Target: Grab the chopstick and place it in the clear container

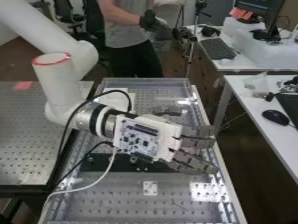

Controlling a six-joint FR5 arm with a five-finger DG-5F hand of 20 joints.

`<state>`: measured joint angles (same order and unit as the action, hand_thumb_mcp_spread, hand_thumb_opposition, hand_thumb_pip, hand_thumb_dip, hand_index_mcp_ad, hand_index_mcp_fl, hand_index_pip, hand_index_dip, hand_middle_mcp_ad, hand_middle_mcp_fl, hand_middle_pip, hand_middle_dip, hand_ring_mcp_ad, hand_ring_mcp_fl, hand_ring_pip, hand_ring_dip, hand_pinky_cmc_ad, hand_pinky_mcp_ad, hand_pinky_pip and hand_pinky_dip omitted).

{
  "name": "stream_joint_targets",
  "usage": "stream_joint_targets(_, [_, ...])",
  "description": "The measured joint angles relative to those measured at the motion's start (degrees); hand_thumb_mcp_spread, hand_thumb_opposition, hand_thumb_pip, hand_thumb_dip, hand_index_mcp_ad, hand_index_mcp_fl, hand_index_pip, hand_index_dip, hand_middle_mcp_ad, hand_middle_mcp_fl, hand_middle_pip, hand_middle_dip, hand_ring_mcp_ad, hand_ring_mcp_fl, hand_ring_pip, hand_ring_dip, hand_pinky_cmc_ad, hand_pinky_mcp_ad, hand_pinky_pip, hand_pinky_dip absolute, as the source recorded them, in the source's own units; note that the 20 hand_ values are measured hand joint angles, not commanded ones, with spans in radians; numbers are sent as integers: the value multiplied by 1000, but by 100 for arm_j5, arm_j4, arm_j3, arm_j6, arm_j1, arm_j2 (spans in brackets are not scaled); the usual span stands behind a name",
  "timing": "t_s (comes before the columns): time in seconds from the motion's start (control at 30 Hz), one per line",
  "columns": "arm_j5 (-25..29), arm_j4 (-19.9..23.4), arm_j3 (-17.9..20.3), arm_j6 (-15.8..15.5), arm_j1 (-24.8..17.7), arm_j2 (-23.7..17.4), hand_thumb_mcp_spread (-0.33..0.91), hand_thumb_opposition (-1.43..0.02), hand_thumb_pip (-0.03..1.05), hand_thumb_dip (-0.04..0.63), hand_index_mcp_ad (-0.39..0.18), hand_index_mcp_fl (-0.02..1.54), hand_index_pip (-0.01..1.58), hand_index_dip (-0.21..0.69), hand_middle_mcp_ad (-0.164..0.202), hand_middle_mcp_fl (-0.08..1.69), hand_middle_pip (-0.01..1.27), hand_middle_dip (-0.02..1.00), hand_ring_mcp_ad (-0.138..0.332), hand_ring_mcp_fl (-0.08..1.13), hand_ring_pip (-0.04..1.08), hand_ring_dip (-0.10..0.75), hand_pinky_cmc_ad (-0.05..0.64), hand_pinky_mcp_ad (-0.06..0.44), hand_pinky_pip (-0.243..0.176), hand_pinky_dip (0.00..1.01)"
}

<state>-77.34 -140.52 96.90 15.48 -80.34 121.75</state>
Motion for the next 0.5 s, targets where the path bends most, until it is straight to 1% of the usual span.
stream_joint_targets(0.17, [-194, -311, -232, -47, 33, 153, 290, -785, 822, 309, 38, 410, 496, 16, 115, 560, 138, 429, 215, 113, 75, 93, 194, 185, -140, 548])
stream_joint_targets(0.3, [-256, -337, -326, -24, 52, 233, 290, -785, 822, 309, 38, 367, 463, 16, 119, 550, 148, 428, 211, 145, 70, 91, 194, 185, -138, 548])
stream_joint_targets(0.37, [-294, -337, -373, 6, 60, 282, 290, -785, 822, 309, 38, 365, 466, 16, 119, 571, 157, 428, 211, 145, 73, 96, 194, 185, -138, 548])
stream_joint_targets(0.43, [-346, -350, -435, 27, 73, 347, 290, -785, 822, 309, 38, 365, 466, 16, 115, 576, 166, 429, 215, 143, 66, 101, 194, 183, -124, 555])
stream_joint_targets(0.5, [-390, -368, -479, 25, 84, 384, 290, -785, 822, 309, 37, 363, 501, 16, 115, 586, 180, 428, 211, 161, 65, 101, 195, 187, -124, 555])
